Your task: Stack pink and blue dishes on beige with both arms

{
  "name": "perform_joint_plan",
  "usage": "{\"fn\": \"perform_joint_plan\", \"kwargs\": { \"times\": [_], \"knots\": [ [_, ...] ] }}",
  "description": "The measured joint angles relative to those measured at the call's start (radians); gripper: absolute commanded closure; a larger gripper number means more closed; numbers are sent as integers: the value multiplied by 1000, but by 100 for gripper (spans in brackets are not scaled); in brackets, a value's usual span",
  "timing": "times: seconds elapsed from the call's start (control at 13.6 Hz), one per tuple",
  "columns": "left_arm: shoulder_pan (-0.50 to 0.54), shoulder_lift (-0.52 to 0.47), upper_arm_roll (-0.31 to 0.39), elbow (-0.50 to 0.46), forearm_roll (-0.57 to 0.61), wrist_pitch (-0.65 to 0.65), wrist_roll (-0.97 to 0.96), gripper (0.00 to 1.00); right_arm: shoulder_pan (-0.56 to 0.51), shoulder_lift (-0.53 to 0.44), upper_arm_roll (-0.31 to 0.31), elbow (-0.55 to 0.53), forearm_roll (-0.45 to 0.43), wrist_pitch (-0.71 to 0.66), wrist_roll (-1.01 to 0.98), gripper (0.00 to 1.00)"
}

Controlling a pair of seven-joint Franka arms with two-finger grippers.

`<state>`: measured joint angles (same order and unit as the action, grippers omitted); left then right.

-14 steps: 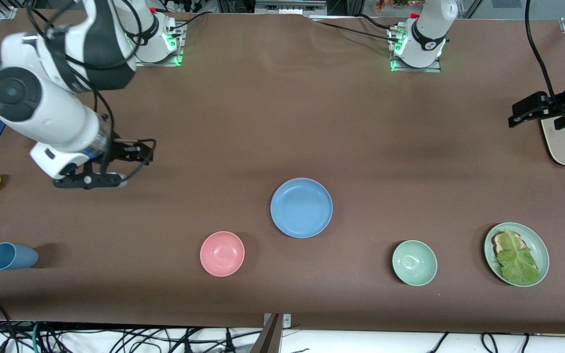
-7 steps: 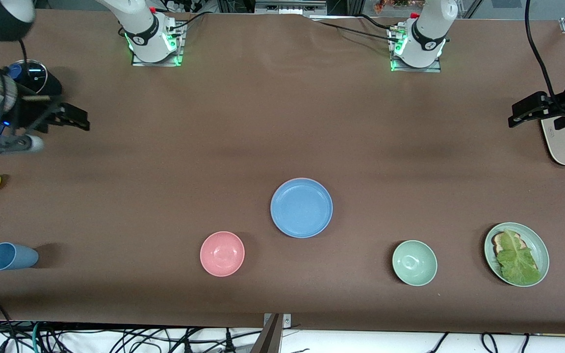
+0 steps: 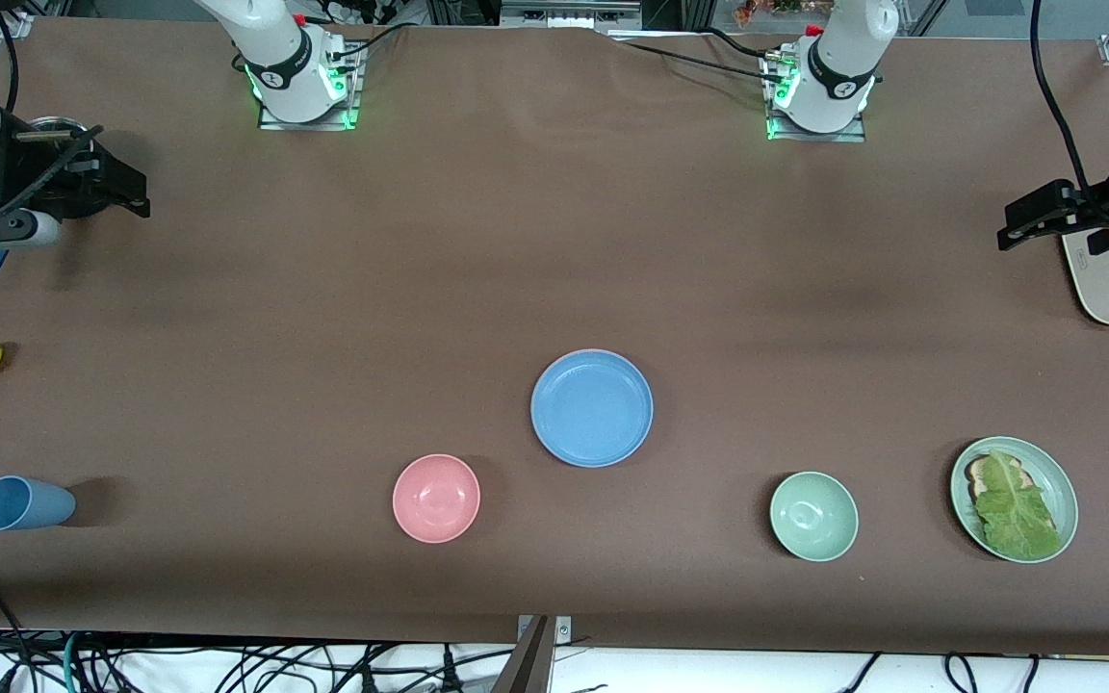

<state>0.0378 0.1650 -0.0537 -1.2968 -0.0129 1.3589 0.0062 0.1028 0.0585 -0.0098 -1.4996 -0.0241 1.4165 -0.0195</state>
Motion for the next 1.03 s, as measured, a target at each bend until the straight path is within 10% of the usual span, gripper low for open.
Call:
{"fn": "perform_joint_plan", "kwargs": {
  "times": [1.03],
  "knots": [
    [0,0,0,0,0,0,0,0,-30,0,-11,0,26,5,-1,0]
  ]
}}
